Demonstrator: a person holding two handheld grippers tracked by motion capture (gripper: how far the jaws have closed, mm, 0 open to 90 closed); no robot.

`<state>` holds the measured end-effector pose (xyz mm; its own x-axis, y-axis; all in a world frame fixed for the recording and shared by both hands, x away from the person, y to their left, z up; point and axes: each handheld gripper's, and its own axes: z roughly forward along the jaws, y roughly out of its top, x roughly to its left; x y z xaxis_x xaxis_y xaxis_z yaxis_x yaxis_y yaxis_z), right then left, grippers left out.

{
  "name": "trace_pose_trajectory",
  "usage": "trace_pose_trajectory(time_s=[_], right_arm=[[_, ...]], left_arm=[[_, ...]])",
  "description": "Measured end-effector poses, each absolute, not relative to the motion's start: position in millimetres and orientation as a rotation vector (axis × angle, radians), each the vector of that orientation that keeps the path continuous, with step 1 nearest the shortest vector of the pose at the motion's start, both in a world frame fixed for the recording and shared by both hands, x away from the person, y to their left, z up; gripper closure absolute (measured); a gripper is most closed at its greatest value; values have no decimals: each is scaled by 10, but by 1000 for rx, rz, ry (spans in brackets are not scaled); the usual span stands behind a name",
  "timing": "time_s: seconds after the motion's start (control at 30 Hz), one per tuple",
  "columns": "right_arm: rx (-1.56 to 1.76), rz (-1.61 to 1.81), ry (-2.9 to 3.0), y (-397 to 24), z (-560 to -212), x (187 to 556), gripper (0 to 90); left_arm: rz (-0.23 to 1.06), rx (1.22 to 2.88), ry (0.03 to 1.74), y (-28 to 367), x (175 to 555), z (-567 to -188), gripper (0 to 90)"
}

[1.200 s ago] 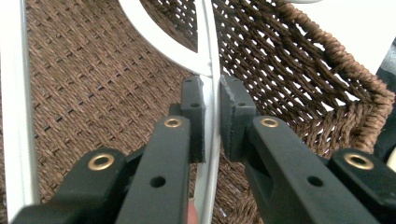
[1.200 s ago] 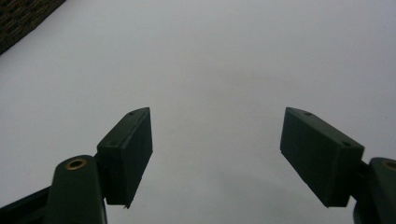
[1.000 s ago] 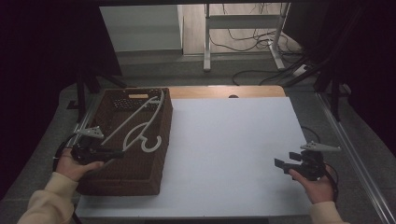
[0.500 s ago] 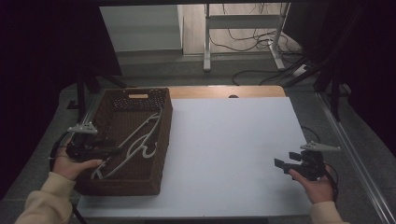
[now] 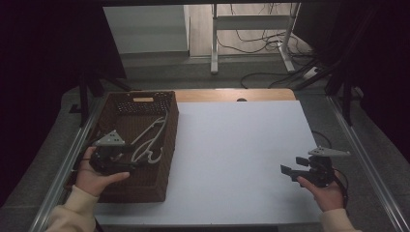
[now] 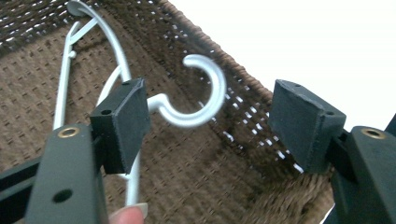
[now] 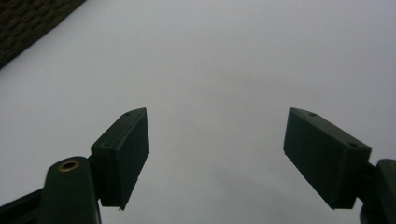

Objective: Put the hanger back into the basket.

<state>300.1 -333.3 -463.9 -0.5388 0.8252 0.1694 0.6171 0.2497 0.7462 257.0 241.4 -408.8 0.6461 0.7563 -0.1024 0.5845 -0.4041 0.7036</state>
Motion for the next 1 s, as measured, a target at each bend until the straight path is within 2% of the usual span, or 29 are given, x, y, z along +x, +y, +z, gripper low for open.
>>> trace_pose_trajectory(time_s=[0.5, 1.0], right_arm=[[1160, 1220, 2426, -3079, -4627, 2954, 211], [1140, 1217, 2421, -3090, -4630, 2952, 208]], left_arm=[[283, 2075, 1007, 2237, 2345, -4294, 238], [312, 2047, 1018, 2270, 2305, -4306, 227]])
